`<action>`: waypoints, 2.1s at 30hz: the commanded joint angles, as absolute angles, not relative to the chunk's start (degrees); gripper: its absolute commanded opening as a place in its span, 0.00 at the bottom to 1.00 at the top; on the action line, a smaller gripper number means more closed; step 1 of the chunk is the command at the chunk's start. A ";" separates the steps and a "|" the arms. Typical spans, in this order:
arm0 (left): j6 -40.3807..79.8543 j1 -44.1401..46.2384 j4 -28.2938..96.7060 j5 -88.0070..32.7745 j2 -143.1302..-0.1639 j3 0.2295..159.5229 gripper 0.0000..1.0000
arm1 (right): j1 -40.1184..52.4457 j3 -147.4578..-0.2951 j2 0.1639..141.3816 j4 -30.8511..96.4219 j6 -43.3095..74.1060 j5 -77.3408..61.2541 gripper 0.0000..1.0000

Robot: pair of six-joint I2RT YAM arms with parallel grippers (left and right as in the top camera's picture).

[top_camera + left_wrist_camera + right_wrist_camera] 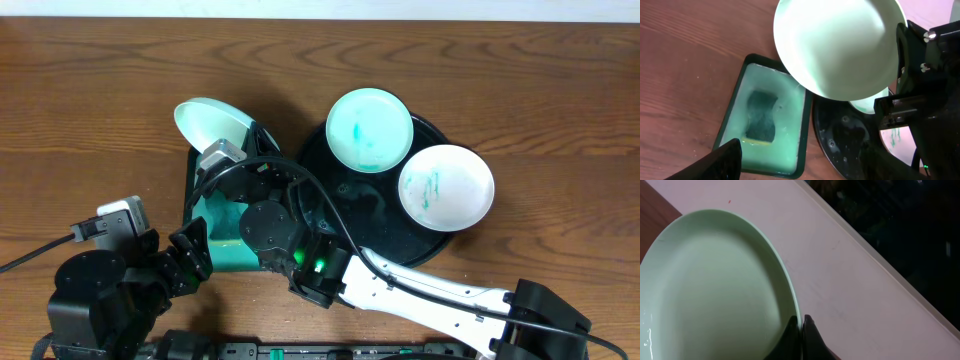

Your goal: Clean dirty plates on tray and stack at the side

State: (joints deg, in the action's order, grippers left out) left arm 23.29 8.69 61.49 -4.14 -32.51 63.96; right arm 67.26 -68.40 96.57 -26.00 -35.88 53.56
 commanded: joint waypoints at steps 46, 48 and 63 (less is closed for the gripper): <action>22.72 8.43 61.23 -3.42 -32.53 64.84 0.76 | 24.86 -68.90 85.89 12.21 30.33 -23.16 0.01; 22.72 8.43 61.21 -3.42 -32.53 64.84 0.76 | 17.61 -68.90 83.46 17.63 32.60 -20.43 0.01; 22.72 8.43 61.21 -3.42 -32.53 64.84 0.76 | -29.50 -66.92 93.10 44.69 34.68 4.45 0.01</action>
State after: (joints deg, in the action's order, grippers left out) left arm 23.29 8.69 61.30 -4.14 -32.51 63.99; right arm -26.92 -68.25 90.06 43.79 33.76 1.63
